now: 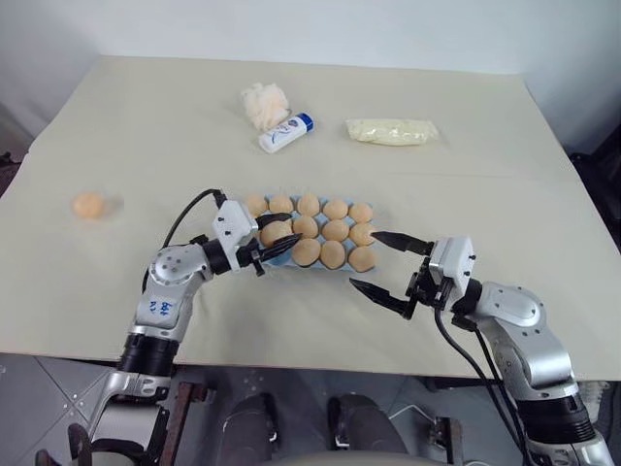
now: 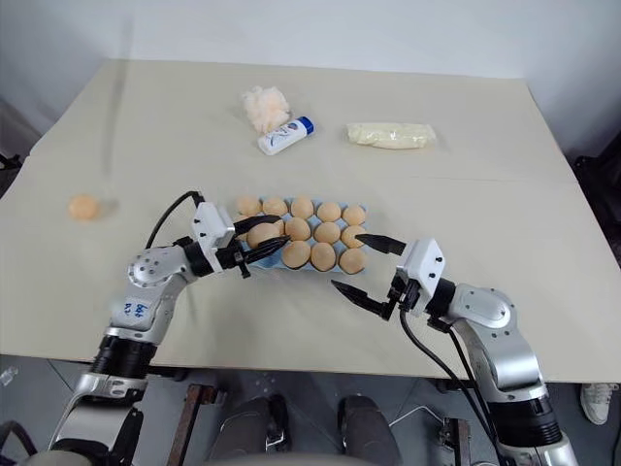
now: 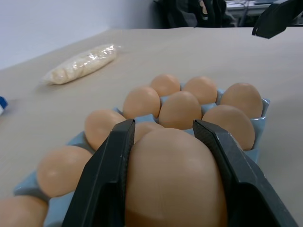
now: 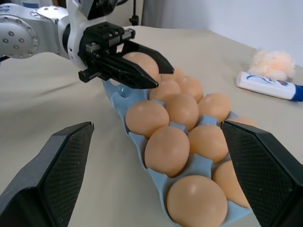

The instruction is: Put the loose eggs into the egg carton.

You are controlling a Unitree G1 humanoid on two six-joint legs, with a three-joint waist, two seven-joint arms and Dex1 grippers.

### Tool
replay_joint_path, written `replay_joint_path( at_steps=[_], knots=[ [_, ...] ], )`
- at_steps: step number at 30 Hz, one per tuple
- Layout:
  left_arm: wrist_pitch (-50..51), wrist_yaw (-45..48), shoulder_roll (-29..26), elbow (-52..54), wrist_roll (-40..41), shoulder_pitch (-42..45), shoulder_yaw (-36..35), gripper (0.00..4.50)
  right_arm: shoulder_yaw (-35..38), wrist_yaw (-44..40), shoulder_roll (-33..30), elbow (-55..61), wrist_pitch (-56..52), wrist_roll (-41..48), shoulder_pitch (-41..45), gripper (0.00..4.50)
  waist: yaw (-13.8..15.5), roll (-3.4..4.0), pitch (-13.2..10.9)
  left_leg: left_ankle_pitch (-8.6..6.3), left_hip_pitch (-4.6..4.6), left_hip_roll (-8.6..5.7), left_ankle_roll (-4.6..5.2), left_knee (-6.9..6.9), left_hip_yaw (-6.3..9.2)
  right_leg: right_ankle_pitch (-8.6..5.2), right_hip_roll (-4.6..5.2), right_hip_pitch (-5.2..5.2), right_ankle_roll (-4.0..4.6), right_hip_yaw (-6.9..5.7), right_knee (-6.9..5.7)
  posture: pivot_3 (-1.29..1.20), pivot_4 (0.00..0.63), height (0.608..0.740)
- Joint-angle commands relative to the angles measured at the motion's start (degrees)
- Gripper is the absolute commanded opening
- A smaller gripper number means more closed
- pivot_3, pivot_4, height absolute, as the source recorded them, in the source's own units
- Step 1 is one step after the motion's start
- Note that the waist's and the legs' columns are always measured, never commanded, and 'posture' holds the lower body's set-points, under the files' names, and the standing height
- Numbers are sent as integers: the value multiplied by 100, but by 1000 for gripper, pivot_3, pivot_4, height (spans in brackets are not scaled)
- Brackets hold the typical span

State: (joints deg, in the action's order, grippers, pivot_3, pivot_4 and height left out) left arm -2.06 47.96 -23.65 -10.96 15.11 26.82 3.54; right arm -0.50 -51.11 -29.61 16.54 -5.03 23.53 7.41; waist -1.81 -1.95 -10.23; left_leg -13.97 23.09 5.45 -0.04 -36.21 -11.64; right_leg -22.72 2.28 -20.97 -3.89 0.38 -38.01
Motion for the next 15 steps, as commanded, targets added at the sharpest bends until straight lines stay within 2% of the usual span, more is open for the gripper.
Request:
replay_joint_path(
  at_steps=[1, 5, 8, 13, 14, 15],
  knots=[
    [-159, 198, -32, -15, -83, 42, 63, 1754, 249, 133, -99, 427, 22, 64, -152, 4500, 3, 0, 0, 0, 0, 0, 0, 0, 0, 0, 0, 0, 0, 0, 0, 0, 150, 740],
    [-320, 279, -88, -132, -144, -67, -11, 1754, 414, 228, -177, 577, 6, 107, -378, 4500, 14, 0, 0, 0, 7, 0, 0, -2, 0, -1, 2, -3, -1, -1, 1, 0, 150, 740],
    [-390, 372, -115, -270, -210, -45, 22, 2578, 578, 98, -335, 655, -10, 239, -612, 4500, 18, 0, 0, 0, 7, 0, 0, -4, 1, -1, 1, -2, -1, -2, 2, 0, 150, 740],
    [-357, 351, -215, -178, -171, -87, -108, 4223, 639, -61, -471, 617, -33, 327, -649, 4500, 10, 0, 0, 5, 5, -3, 8, -10, 1, 0, 5, 7, -1, -1, 2, 0, 150, 740],
    [-366, 326, -245, -159, -157, -110, -169, 4488, 640, -73, -474, 598, -39, 333, -623, 4500, 4, 0, 0, 6, 4, -3, 9, -10, 1, 0, 5, 7, 0, -1, 1, 0, 150, 740],
    [-375, 281, -298, -23, -90, -168, -298, 4488, 623, -100, -469, 567, -35, 337, -573, 4500, -2, 0, 0, 6, 3, -3, 10, -10, 1, 1, 5, 7, 1, -1, -1, 0, 150, 740]
  ],
)
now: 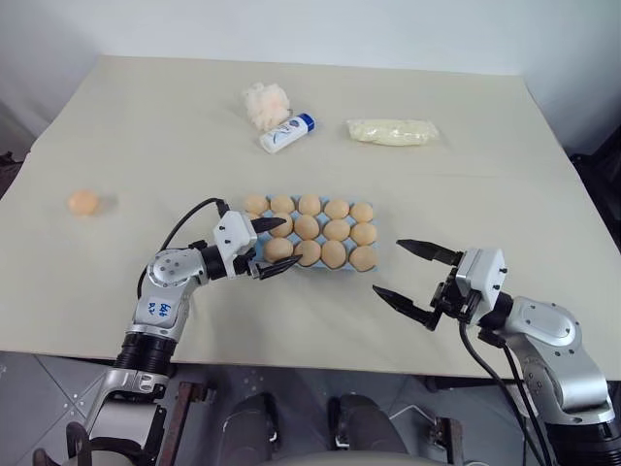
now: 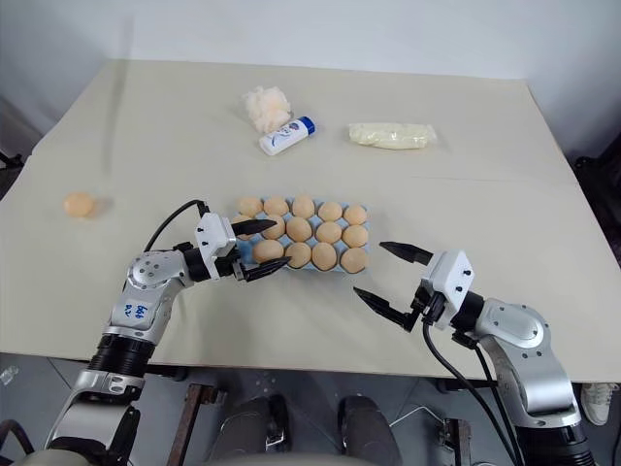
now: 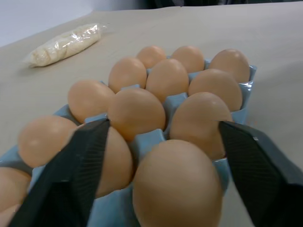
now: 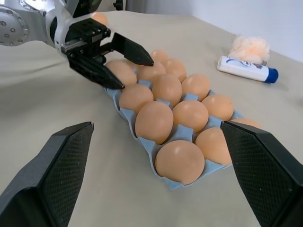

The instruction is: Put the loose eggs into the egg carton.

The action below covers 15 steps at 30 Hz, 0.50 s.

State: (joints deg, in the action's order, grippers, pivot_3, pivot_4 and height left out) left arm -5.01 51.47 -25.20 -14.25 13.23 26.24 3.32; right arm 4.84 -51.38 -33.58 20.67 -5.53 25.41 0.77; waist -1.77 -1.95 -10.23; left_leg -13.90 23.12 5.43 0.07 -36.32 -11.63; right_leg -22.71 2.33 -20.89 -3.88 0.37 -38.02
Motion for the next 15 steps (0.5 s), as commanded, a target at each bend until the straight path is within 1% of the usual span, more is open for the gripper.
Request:
replay_joint_path(
  at_steps=[1, 5, 9, 12, 14, 15],
  knots=[
    [-99, -84, -198, 454, 196, -180, -411, 4488, 55, -116, -63, 134, 14, 162, 145, 4500, -19, 0, 0, 1, -1, 1, 0, 0, 0, 1, 0, -1, 2, 0, -2, 0, 150, 740],
    [31, -173, -511, 965, 436, -614, -935, 4488, -173, -334, -11, 218, -73, 303, 376, 4500, -40, 1, 0, 4, -1, 5, -5, 6, 4, 2, -2, -5, 5, -2, -7, 0, 150, 740],
    [134, -520, -793, 1135, 496, -1197, -1583, 4488, -486, -599, -16, 270, -147, 355, 582, 4500, -55, 2, -1, 4, -2, 6, -6, 13, 4, 2, -1, -9, 5, -2, -9, 0, 150, 740],
    [274, -986, -806, 1213, 605, -1673, -2227, 4488, -690, -729, 51, 189, -127, 360, 794, 4500, -50, 1, -1, 3, -1, 6, -5, 14, 5, 2, 1, -10, 4, -3, -5, 0, 150, 740],
    [242, -1362, -751, 1242, 527, -1938, -2547, 4488, -772, -768, 118, 114, -105, 357, 935, 4500, -54, 1, -1, 1, 0, 5, -2, 13, 5, 2, 5, -9, 4, -4, -2, 0, 150, 740],
    [170, -1728, -669, 1222, 418, -2064, -2770, 4488, -807, -768, 181, 64, -90, 357, 1029, 4500, -54, 1, -1, 1, 0, 5, -1, 12, 5, 2, 6, -7, 4, -3, -2, 0, 150, 740]
  ],
)
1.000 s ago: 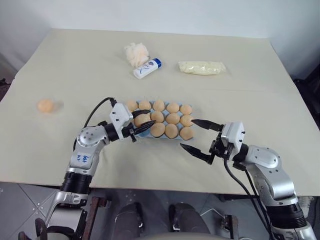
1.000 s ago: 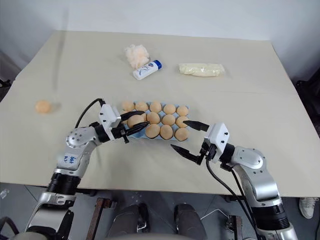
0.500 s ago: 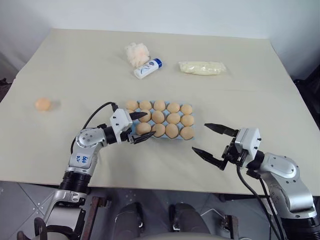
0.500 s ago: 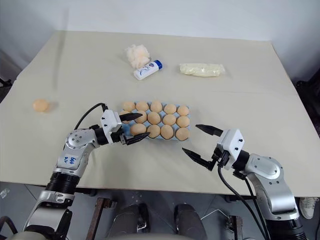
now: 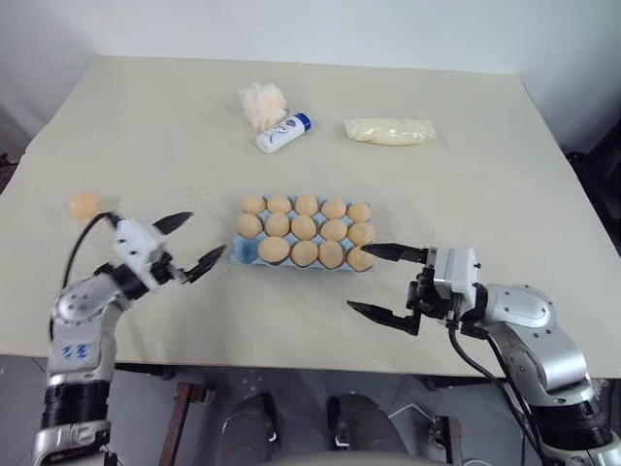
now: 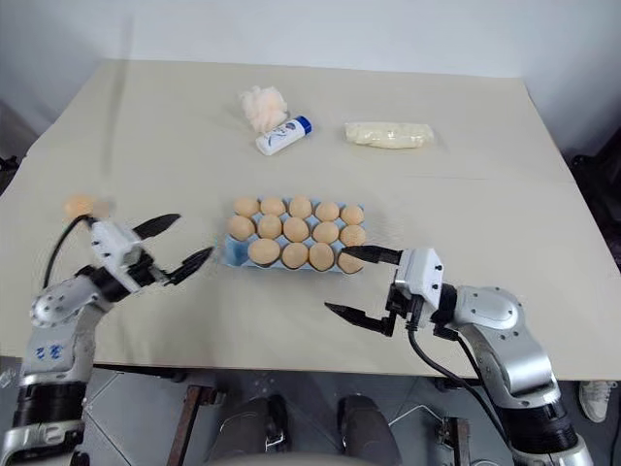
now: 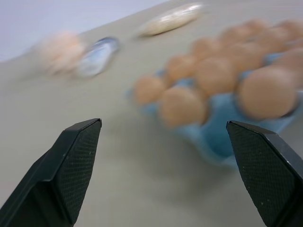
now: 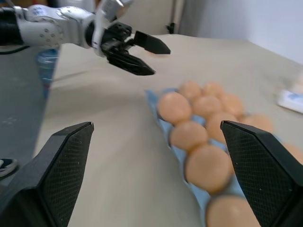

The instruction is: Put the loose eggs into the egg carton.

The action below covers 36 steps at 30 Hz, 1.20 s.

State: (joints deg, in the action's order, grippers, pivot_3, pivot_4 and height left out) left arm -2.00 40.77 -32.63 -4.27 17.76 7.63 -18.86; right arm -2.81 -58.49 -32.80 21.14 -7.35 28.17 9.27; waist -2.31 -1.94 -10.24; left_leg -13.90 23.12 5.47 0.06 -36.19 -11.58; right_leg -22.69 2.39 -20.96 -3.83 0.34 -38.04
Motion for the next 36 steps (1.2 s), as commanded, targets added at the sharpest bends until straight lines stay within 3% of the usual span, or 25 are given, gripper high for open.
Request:
replay_joint_path(
  at_steps=[1, 8, 16, 21, 26, 32, 36],
  knots=[
    [-175, -908, 130, 217, -107, -277, -684, 4488, -57, -57, 142, -17, 102, 84, 238, 4500, 0, 0, 0, 0, 0, 0, 1, 0, 0, 0, 1, 0, 0, 0, 1, 0, 150, 740],
    [287, -2890, 731, 331, -148, -905, -1894, 4488, -239, -190, 374, -361, 128, 29, 580, 4500, -1, -4, 3, -2, -3, -1, 6, -1, 4, 1, 5, 7, 3, -3, 2, 0, 150, 740],
    [659, -3519, 559, -102, -123, -125, -1901, 4488, -201, -220, 389, -500, 124, -14, 682, 4500, 72, -14, 8, 2, -4, -6, 12, -2, 10, 6, 10, 14, 8, -15, 4, 0, 150, 740],
    [678, -3578, 141, -1329, -325, 1184, -1497, 4488, -197, -173, 390, -485, 105, -66, 663, 4500, 75, -17, 10, 9, -8, -6, 5, 1, 9, 13, 8, 16, 11, -19, 4, 0, 150, 740],
    [732, -3607, -294, -3288, -319, 2613, -1356, 4488, -167, -90, 400, -441, 85, -110, 636, 4500, 60, -24, 14, 17, -2, -7, 5, 3, 3, 15, 5, 3, 10, -20, 1, 0, 150, 740],
    [174, -3396, -747, -5138, -786, 3812, -752, 4488, -122, 48, 398, -363, 97, -146, 506, 4500, 61, -37, 8, 17, 11, -2, -7, -2, -29, 15, 0, -54, -8, -5, -53, 0, 150, 740],
    [102, -3455, -855, -5821, -855, 4196, -604, 4488, -124, 120, 401, -317, 95, -148, 457, 4500, 48, -40, 7, 17, 14, 3, -14, -1, -34, 14, -7, -60, -8, -4, -52, 0, 150, 740]
  ],
)
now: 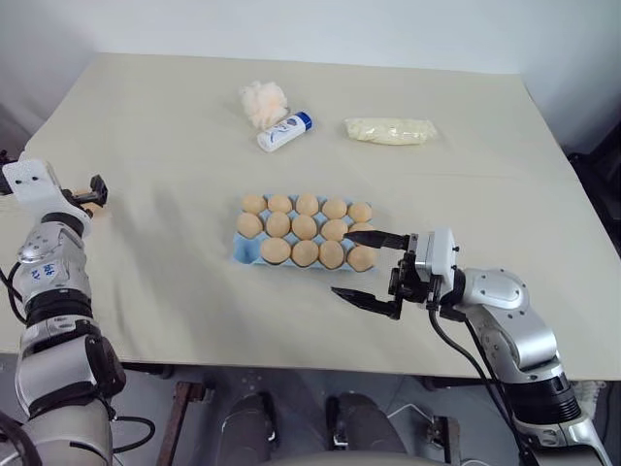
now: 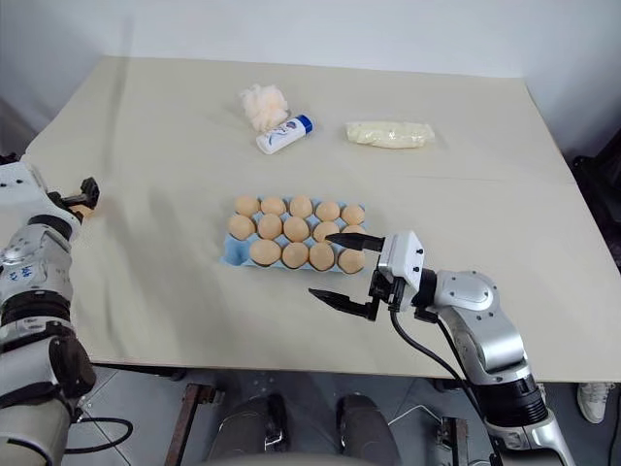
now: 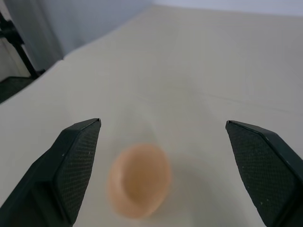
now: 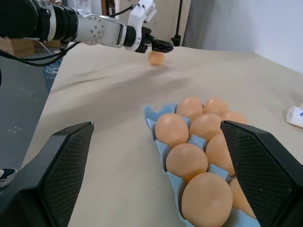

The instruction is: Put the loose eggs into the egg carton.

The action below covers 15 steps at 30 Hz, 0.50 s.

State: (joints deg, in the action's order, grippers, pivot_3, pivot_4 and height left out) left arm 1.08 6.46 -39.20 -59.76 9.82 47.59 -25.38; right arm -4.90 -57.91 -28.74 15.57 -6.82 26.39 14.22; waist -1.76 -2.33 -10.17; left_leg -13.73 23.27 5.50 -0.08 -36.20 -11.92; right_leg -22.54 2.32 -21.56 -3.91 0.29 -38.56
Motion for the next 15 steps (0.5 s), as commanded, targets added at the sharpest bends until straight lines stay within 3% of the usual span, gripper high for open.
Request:
replay_joint_path(
  at_steps=[1, 15],
  knots=[
    [-238, -93, -237, -404, -121, 277, 107, 4488, 88, 80, -10, 259, 44, 28, -63, 4500, -10, -3, -2, 0, 0, 0, 0, -1, -5, 0, 0, -1, 0, -1, -1, 0, 150, 740],
    [-241, -678, -267, -1068, -201, 563, 265, 4488, 195, 263, -66, 371, 56, 7, -272, 4500, 3, -21, -5, 1, 0, 4, 2, -27, -10, 0, 1, -4, 1, -2, -26, 0, 150, 740]
  ],
)
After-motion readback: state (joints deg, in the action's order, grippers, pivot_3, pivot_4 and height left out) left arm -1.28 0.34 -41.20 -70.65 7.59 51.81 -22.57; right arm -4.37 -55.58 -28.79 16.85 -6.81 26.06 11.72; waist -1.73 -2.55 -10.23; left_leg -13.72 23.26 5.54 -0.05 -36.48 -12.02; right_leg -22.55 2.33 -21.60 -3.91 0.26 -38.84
